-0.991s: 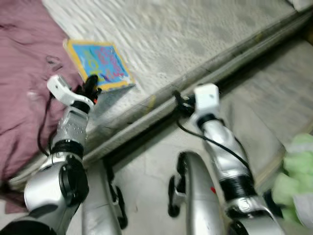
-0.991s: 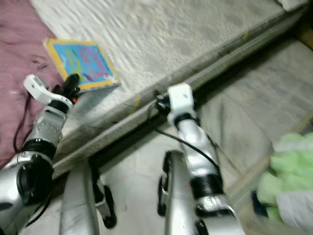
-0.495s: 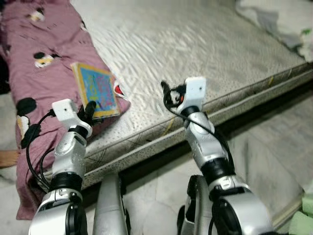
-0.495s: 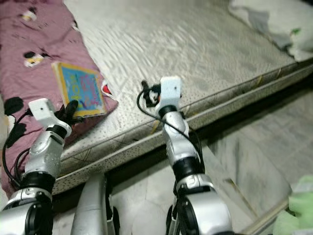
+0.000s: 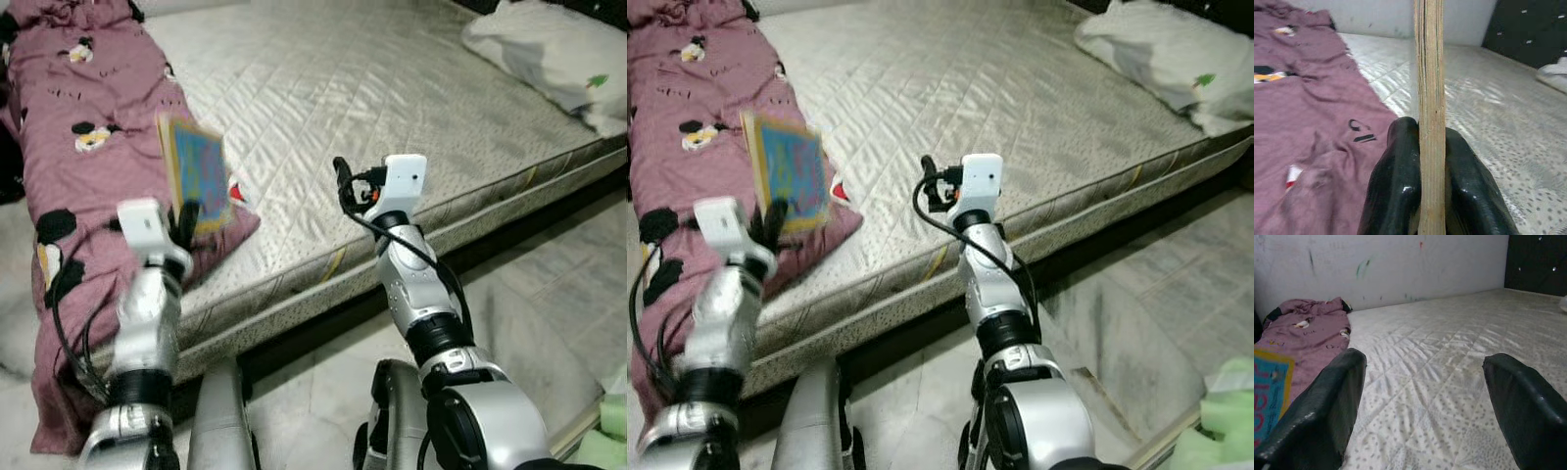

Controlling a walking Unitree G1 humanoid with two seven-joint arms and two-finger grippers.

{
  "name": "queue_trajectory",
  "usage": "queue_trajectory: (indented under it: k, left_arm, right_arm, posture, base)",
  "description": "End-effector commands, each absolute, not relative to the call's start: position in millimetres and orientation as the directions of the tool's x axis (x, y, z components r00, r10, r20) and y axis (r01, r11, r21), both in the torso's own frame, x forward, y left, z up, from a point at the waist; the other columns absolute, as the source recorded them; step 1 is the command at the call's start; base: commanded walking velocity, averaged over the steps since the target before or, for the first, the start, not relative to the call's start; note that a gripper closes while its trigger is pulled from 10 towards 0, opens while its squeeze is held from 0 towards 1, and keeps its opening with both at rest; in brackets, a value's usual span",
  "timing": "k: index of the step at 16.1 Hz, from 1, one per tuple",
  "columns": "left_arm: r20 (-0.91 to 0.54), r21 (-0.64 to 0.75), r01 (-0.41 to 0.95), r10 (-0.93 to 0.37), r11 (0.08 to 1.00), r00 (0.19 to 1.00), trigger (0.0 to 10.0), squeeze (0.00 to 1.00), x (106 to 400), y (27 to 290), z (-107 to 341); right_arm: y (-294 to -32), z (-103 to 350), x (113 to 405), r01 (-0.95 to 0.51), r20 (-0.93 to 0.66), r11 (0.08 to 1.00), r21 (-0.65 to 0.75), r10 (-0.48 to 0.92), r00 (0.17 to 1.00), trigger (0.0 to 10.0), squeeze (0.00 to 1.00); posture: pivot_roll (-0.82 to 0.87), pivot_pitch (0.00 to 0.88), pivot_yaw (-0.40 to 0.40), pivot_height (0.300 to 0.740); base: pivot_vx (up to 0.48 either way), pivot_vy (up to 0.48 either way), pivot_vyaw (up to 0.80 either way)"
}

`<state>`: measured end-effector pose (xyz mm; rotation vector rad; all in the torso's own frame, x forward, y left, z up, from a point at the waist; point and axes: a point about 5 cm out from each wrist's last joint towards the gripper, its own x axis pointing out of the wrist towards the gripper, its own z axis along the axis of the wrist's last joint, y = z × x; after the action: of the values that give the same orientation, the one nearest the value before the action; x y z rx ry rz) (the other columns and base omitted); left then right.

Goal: Clean up the room

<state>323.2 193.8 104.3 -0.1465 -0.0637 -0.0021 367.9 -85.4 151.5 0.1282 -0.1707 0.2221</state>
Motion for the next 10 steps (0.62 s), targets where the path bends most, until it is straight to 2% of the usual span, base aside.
queue_trajectory:
  k: [1, 3, 7, 8, 10]
  left_arm:
    - [0.139, -0.112, 0.011, 0.005, 0.994, 0.99, 10.0, 0.0, 326.3, 193.0, 126.2]
    - [0.15, -0.154, 0.019, 0.004, 0.988, 0.989, 10.0, 0.0, 323.9, 194.1, 122.5]
    - [0.147, -0.101, 0.002, 0.013, 0.995, 0.989, 10.0, 0.0, 324.8, 187.1, 120.6]
    - [0.137, -0.146, 0.014, 0.007, 0.989, 0.991, 10.0, 0.0, 324.1, 185.1, 118.1]
    - [0.139, -0.146, 0.029, -0.009, 0.989, 0.99, 10.0, 0.0, 323.1, 182.0, 117.6]
  right_arm:
    - [-84.1, 150.1, 368.6, -0.241, 0.175, 0.964, 0.111, 0.22, 0.96, 10.0, 0.0]
    - [-82.0, 143.8, 368.2, -0.238, 0.149, 0.964, 0.119, 0.22, 0.964, 10.0, 0.0]
    - [-78.7, 142.7, 367.7, -0.236, 0.143, 0.964, 0.123, 0.218, 0.965, 10.0, 0.0]
    - [-80.0, 142.8, 367.7, -0.23, 0.143, 0.965, 0.122, 0.213, 0.967, 10.0, 0.0]
    - [-83.1, 141.3, 366.9, -0.228, 0.144, 0.967, 0.116, 0.211, 0.967, 10.0, 0.0]
  posture:
    - [0.12, 0.0, 0.004, 0.655]
    - [0.12, 0.0, -0.007, 0.679]
    - [0.11, 0.0, -0.005, 0.722]
    - [0.1, 0.0, -0.005, 0.737]
    - [0.1, 0.0, -0.015, 0.74]
  base:
    - [0.0, 0.0, 0.0]
    - [0.0, 0.0, 0.0]
    - [0.0, 0.0, 0.0]
    - [0.0, 0.0, 0.0]
    - [0.0, 0.0, 0.0]
